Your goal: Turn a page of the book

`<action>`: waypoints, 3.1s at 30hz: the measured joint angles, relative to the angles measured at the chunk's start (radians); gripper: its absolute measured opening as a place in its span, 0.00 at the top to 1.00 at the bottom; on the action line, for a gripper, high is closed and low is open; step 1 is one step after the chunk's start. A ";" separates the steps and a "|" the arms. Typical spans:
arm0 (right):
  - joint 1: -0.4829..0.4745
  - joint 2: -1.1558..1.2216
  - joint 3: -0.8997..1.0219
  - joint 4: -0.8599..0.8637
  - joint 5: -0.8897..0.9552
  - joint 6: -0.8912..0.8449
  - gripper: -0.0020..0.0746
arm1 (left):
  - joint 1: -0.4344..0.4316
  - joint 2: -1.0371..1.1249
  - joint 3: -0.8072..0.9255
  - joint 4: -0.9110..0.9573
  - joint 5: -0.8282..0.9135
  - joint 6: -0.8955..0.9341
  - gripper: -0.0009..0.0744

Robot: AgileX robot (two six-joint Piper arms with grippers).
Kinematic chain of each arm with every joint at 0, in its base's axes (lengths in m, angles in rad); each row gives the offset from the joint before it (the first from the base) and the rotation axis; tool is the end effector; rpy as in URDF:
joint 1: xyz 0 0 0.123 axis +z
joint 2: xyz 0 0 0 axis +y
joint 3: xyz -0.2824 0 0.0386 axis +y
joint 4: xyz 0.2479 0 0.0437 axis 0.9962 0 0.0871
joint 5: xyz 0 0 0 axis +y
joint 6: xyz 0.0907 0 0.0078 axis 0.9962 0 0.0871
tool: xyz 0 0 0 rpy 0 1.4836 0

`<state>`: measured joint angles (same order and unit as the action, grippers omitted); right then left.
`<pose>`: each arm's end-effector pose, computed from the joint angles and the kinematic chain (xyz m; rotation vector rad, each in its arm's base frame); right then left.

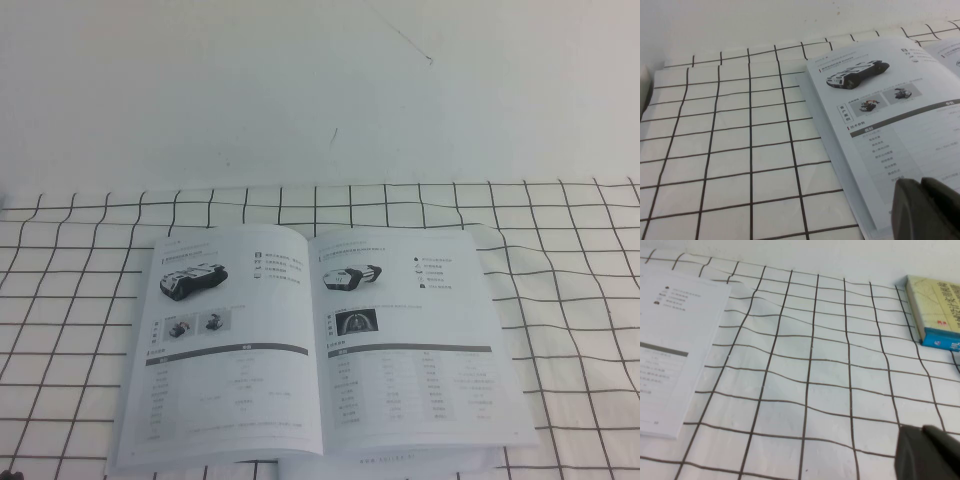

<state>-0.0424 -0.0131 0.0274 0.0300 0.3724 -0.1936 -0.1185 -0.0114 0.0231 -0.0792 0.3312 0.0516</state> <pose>0.0526 -0.0012 0.1711 -0.1228 1.8682 -0.1333 0.0530 -0.0087 0.1761 0.1051 1.8242 -0.1235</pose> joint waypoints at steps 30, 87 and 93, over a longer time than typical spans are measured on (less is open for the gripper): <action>0.000 0.000 0.000 0.000 -0.107 0.000 0.98 | 0.000 0.000 0.004 0.000 -0.043 0.000 0.99; 0.000 0.695 -0.839 0.025 0.373 -0.140 0.98 | -0.012 0.990 -0.769 -0.361 0.267 0.254 0.99; 0.000 0.937 -0.904 0.198 0.372 -0.367 0.98 | -0.093 1.336 -0.940 -0.435 0.282 0.338 0.99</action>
<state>-0.0424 0.9235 -0.8766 0.2275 0.7442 -0.5610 -0.2117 1.3241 -0.9174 -0.5144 0.6135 0.3892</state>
